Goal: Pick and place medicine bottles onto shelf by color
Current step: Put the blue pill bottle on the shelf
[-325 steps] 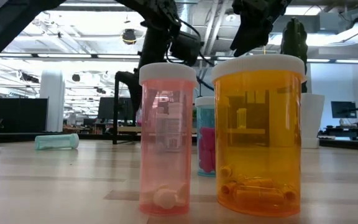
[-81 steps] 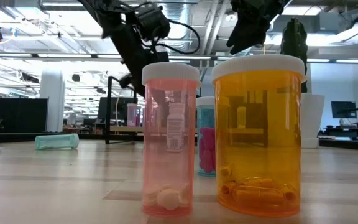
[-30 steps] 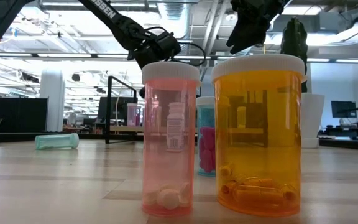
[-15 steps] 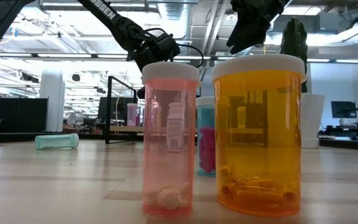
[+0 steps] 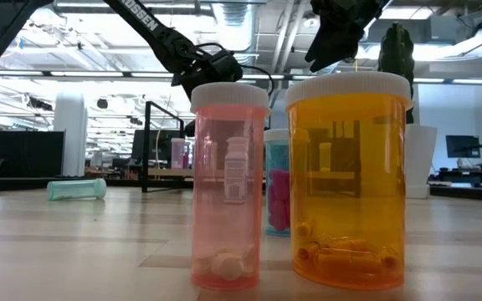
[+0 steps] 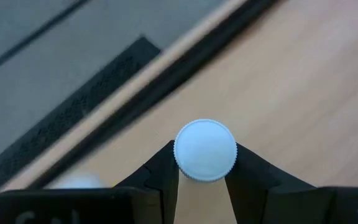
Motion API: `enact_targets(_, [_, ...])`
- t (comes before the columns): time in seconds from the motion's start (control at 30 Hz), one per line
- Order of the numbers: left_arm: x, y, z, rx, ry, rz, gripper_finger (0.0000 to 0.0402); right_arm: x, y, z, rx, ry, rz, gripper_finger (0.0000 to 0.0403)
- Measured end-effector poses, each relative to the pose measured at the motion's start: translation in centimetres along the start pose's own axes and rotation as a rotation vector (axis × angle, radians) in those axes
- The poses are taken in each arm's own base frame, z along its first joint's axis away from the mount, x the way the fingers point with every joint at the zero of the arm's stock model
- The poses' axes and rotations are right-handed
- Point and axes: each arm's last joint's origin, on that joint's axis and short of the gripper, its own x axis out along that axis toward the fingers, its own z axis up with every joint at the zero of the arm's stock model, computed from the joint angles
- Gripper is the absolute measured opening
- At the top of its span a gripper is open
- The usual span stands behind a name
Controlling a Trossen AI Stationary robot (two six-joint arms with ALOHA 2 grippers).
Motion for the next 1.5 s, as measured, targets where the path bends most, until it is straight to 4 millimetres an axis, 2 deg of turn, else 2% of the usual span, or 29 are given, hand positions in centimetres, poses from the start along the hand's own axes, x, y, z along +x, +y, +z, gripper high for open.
enact_targets(0.43, [0.3, 0.4, 0.1, -0.031, -0.006, 0.003, 0.0101, 0.0, 0.0, 0.0, 0.0, 0.0, 0.0, 0.027])
enact_targets(0.87, [-0.1, 0.5, 0.5, -0.05, -0.04, 0.004, 0.0159, 0.0, 0.0, 0.0, 0.0, 0.0, 0.0, 0.027])
enact_targets(1.2, [-3.2, 0.3, 1.3, -0.037, -0.044, -0.026, 0.0177, 0.0, 0.0, 0.0, 0.0, 0.0, 0.0, 0.027])
enact_targets(1.37, [-7.3, -1.5, 1.2, 0.044, -0.032, -0.101, 0.0177, 0.0, 0.0, 0.0, 0.0, 0.0, 0.0, 0.027])
enact_targets(1.5, [-11.2, -4.3, -0.4, 0.141, -0.008, -0.116, 0.0177, 0.0, 0.0, 0.0, 0.0, 0.0, 0.0, 0.027])
